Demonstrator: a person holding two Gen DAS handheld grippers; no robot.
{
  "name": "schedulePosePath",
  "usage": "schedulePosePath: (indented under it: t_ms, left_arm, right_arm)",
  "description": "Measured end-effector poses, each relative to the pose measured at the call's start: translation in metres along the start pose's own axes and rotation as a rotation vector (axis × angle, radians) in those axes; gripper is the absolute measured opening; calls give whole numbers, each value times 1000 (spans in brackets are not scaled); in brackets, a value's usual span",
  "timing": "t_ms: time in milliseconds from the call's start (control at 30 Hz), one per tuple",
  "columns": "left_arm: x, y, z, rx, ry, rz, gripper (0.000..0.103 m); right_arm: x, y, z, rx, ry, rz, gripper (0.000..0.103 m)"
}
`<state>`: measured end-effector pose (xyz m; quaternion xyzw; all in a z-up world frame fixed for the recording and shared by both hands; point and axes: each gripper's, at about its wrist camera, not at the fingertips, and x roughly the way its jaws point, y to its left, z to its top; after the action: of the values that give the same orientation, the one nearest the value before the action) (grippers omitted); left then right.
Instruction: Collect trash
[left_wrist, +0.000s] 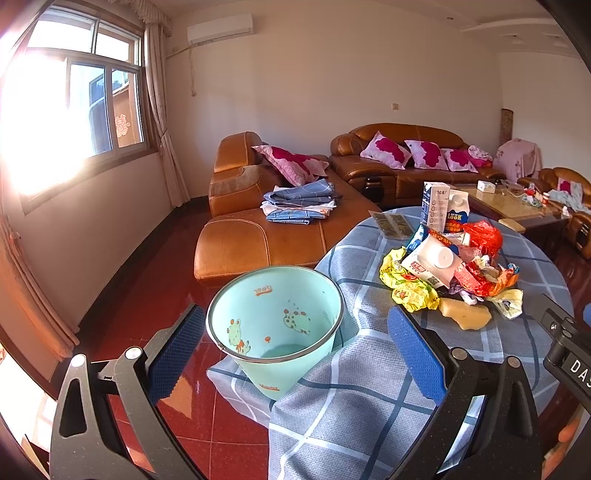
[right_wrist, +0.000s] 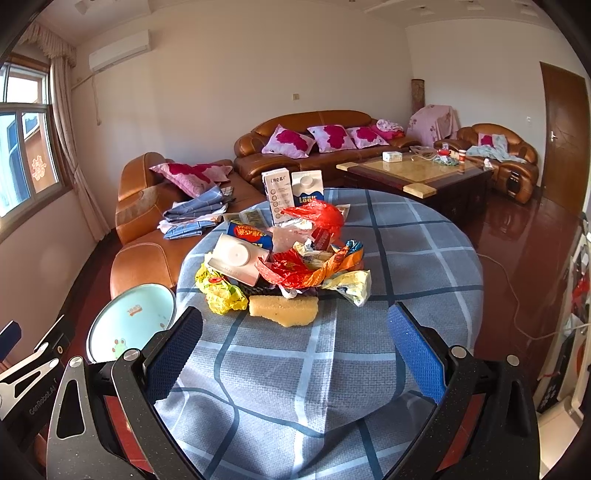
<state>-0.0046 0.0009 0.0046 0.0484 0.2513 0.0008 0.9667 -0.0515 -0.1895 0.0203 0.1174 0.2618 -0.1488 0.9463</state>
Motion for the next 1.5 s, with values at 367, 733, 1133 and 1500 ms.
schedulePosePath:
  t_ms: [367, 733, 1133, 1500]
  left_arm:
    - [0, 1, 0, -4, -2, -2, 97]
    - [-1, 1, 0, -4, 2, -5, 97]
    - [-1, 1, 0, -5, 2, -5, 97]
    - [-1, 2, -1, -6, 4, -6, 97]
  right_arm:
    - [0, 2, 2, 0, -3, 2, 98]
    - [-1, 2, 1, 0, -3, 2, 98]
    - [-1, 2, 1, 1, -4, 3, 98]
    - [-2, 3, 1, 1, -6, 3, 98]
